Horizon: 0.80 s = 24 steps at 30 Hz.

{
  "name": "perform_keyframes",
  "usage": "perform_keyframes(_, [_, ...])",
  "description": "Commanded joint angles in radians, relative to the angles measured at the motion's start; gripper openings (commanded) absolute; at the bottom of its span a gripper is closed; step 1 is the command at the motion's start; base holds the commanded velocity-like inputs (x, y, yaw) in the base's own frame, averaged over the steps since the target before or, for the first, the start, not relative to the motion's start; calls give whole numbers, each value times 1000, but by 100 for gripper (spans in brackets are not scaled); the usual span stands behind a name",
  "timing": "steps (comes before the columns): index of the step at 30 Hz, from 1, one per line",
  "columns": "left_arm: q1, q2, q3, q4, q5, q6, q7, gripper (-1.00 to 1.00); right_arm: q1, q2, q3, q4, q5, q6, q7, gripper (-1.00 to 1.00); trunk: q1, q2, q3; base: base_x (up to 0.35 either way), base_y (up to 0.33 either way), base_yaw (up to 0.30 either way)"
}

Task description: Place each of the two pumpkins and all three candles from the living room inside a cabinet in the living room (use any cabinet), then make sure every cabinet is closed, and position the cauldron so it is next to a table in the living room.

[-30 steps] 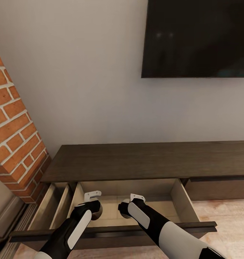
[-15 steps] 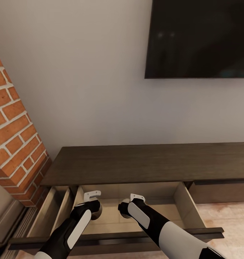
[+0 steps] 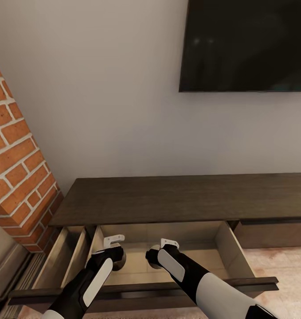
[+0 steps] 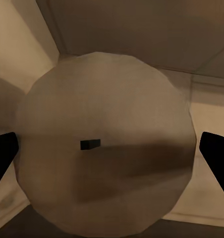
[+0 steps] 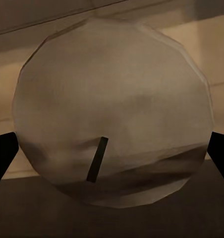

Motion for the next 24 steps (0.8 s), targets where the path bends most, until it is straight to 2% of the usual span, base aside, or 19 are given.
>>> perform_keyframes(1, [-1,0,-3,-1,10,0,10,-100,-1,-1,4,-1,-4,0,-7,-100,4,-8,-4,0,0,0])
perform_keyframes(5, [-1,-1,-7,-2,10,-6,10,-100,-1,-1,6,-1,-4,-33,-9,-100,19,-36,-17,0,0,0])
perform_keyframes(10, [-1,-3,-9,2,8,-51,10,-100,-1,-1,5,0,15,-49,-12,-100,38,-71,-32,0,0,0])
perform_keyframes(17, [-1,-5,-10,0,7,-64,11,-100,-1,-1,4,2,21,-87,-17,-100,65,-120,-54,0,0,0])
perform_keyframes(24, [-1,-10,-16,6,-71,-89,11,-100,-1,-1,4,0,23,-91,-19,-100,92,-169,-76,0,0,0])
